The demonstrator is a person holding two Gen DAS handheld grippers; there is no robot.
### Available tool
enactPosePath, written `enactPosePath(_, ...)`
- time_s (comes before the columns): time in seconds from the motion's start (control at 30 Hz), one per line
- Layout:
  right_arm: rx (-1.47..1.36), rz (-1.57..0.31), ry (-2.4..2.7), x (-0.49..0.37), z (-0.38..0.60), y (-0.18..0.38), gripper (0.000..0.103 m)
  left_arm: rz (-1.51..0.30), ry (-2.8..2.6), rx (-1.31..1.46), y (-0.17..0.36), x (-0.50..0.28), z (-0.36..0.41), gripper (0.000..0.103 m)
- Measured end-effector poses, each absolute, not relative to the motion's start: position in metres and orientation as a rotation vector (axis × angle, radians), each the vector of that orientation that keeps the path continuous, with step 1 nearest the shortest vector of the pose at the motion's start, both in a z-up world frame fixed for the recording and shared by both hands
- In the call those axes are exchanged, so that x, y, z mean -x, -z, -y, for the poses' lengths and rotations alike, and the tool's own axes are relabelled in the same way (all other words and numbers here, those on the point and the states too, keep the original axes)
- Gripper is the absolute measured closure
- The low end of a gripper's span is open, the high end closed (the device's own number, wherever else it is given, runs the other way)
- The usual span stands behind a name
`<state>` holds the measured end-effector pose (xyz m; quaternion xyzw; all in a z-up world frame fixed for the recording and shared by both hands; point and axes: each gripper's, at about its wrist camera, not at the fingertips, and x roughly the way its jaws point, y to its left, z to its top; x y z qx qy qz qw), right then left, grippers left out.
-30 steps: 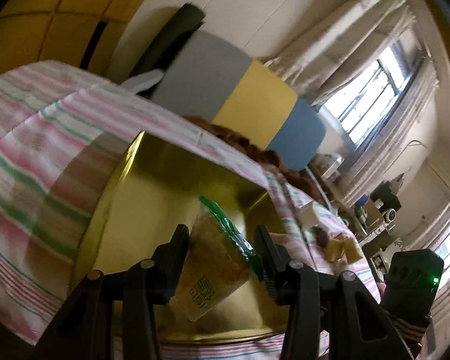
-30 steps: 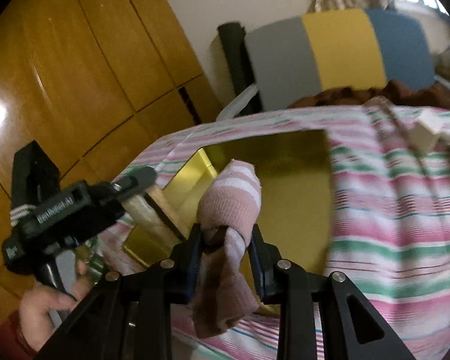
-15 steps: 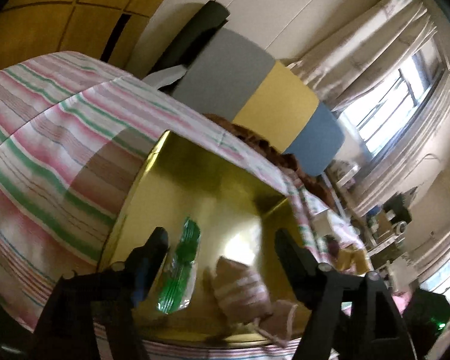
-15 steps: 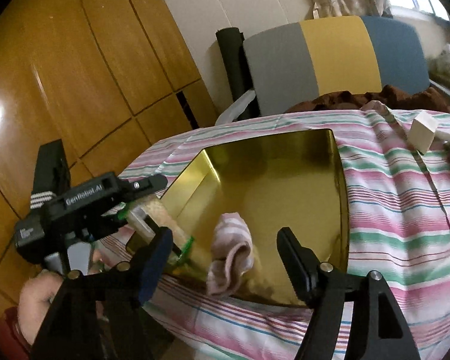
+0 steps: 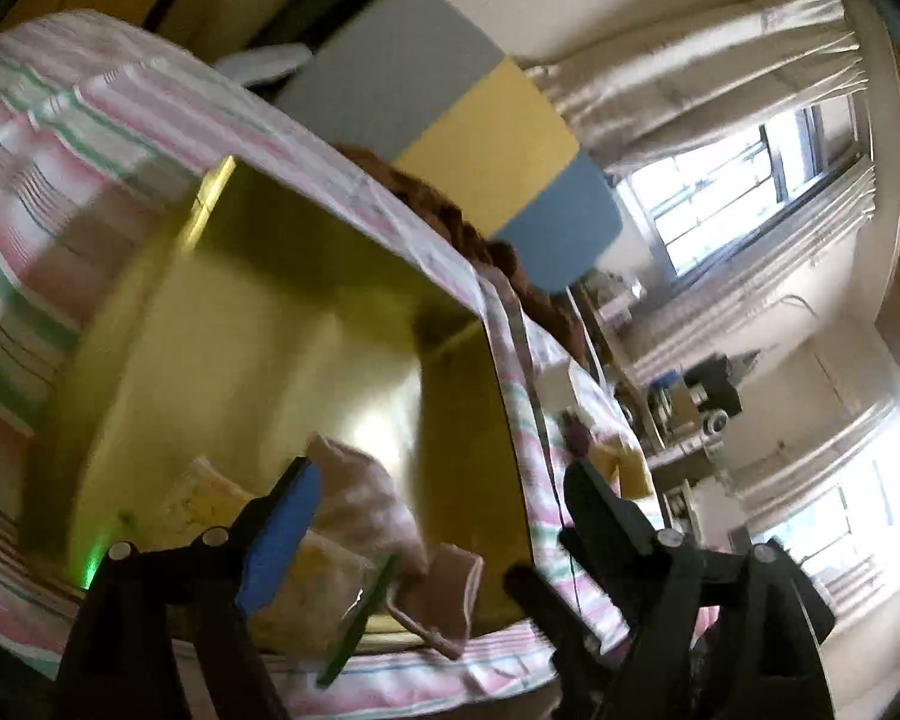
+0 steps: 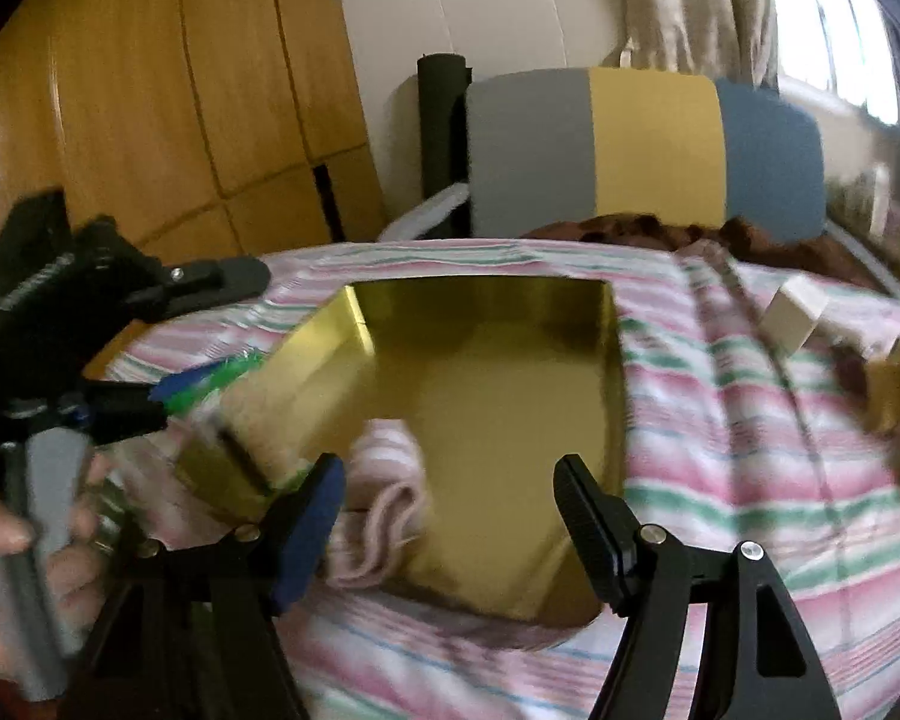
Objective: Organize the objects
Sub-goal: 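Carry sock and snack package to the gold tray and open both tools, then move both open tools back toward the pile of items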
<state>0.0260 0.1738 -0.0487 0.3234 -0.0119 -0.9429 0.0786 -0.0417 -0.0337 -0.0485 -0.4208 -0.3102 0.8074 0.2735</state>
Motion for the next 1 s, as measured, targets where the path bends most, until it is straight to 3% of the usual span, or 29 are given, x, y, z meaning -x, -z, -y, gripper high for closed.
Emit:
enactPosePath(0.37,-0.968,0.191,2.902,-0.036,-0.219,0.04,0.03,0.865,-2.424,1.012,0.025,0.03,0.059,0.019)
enactPosePath(0.8,-0.956,0.346,2.974,-0.055,-0.275,0.032,0.028,0.453,-2.378,0.95,0.008,-0.001,-0.023,0.019)
enactPosePath(1.0,-1.002,0.414,2.997,-0.064,-0.309,0.04,0.028,0.397,-2.282,0.985,0.016,-0.018,-0.062,0.019)
